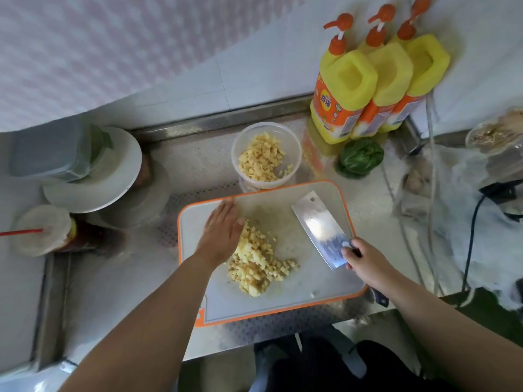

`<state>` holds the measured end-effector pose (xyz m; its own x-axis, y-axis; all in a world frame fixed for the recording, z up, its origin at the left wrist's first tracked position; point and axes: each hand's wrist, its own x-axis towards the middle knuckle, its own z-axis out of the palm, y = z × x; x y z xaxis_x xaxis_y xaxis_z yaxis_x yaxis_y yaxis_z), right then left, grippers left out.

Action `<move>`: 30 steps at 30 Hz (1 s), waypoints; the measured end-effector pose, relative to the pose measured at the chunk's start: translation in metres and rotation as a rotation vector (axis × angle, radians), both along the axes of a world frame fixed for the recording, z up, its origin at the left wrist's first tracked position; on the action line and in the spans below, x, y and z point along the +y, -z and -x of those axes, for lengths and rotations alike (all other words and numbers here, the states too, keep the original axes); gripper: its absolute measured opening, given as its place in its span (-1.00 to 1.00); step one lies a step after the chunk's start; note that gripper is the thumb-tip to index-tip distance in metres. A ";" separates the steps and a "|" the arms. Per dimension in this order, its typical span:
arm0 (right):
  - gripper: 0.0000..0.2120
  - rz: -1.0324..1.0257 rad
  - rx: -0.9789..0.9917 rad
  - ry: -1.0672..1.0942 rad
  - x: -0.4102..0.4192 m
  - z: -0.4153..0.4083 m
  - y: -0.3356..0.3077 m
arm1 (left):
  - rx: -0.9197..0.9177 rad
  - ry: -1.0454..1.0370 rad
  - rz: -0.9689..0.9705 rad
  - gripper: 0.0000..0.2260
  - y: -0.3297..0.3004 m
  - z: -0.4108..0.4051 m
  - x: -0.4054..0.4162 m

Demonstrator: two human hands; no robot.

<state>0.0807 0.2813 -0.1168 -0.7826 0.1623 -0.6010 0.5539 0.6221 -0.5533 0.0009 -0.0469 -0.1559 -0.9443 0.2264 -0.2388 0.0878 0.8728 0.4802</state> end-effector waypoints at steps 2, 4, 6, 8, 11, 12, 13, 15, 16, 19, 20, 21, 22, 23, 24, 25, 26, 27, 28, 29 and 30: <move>-0.85 -0.012 -0.008 0.013 -0.002 -0.005 0.001 | 0.017 0.019 -0.049 -0.26 0.000 -0.004 0.001; -0.83 -0.010 -0.034 0.027 -0.003 -0.008 0.003 | 0.025 -0.013 -0.135 -0.33 -0.002 -0.013 0.004; -0.80 -0.005 -0.060 0.042 -0.001 -0.013 0.004 | -0.002 -0.046 -0.189 -0.34 -0.005 -0.022 0.008; -0.76 -0.007 -0.082 0.047 0.000 -0.019 0.003 | -0.012 -0.011 -0.152 -0.23 -0.008 -0.031 0.011; -0.73 -0.093 -0.114 -0.012 -0.001 -0.028 0.000 | 0.055 0.130 -0.011 -0.12 -0.006 -0.045 0.017; -0.71 -0.121 -0.122 -0.046 -0.002 -0.031 -0.001 | 0.100 0.166 0.020 -0.10 -0.006 -0.051 0.022; -0.70 -0.129 -0.132 -0.068 -0.003 -0.034 -0.003 | 0.159 0.208 0.043 -0.09 -0.006 -0.057 0.027; -0.70 -0.106 -0.150 -0.096 -0.004 -0.039 -0.002 | 0.272 0.330 0.103 -0.09 -0.005 -0.071 0.040; -0.69 -0.100 -0.161 -0.103 -0.005 -0.042 -0.002 | 0.312 0.390 0.136 -0.11 -0.003 -0.078 0.046; -0.66 -0.120 -0.199 -0.115 -0.006 -0.048 -0.004 | 0.342 0.404 0.193 -0.17 0.004 -0.093 0.055; -0.65 -0.132 -0.202 -0.121 -0.005 -0.050 -0.004 | 0.341 0.368 0.202 -0.19 0.006 -0.095 0.054; -0.62 -0.142 -0.203 -0.123 -0.006 -0.051 -0.005 | 0.335 0.328 0.205 -0.22 0.006 -0.097 0.052; -0.59 -0.142 -0.198 -0.125 -0.007 -0.052 -0.006 | 0.331 0.291 0.205 -0.25 0.006 -0.098 0.050; -0.57 -0.132 -0.195 -0.129 -0.008 -0.053 -0.006 | 0.324 0.260 0.204 -0.28 0.005 -0.099 0.047; -0.55 -0.121 -0.201 -0.131 -0.010 -0.054 -0.006 | 0.315 0.234 0.205 -0.31 0.006 -0.099 0.044; -0.55 -0.113 -0.212 -0.128 -0.013 -0.055 -0.006 | 0.305 0.207 0.201 -0.33 0.006 -0.100 0.042; -0.56 -0.106 -0.222 -0.119 -0.016 -0.056 -0.006 | 0.296 0.173 0.190 -0.35 0.006 -0.100 0.040; -0.59 -0.091 -0.226 -0.102 -0.020 -0.055 -0.005 | 0.285 0.129 0.174 -0.38 0.006 -0.100 0.038; -0.62 -0.073 -0.231 -0.085 -0.024 -0.055 -0.004 | 0.275 0.076 0.157 -0.39 0.006 -0.099 0.037; -0.66 -0.057 -0.239 -0.073 -0.031 -0.053 -0.005 | 0.260 0.014 0.138 -0.40 0.007 -0.098 0.035; -0.68 -0.049 -0.247 -0.073 -0.038 -0.052 -0.005 | 0.242 -0.053 0.115 -0.39 0.006 -0.097 0.033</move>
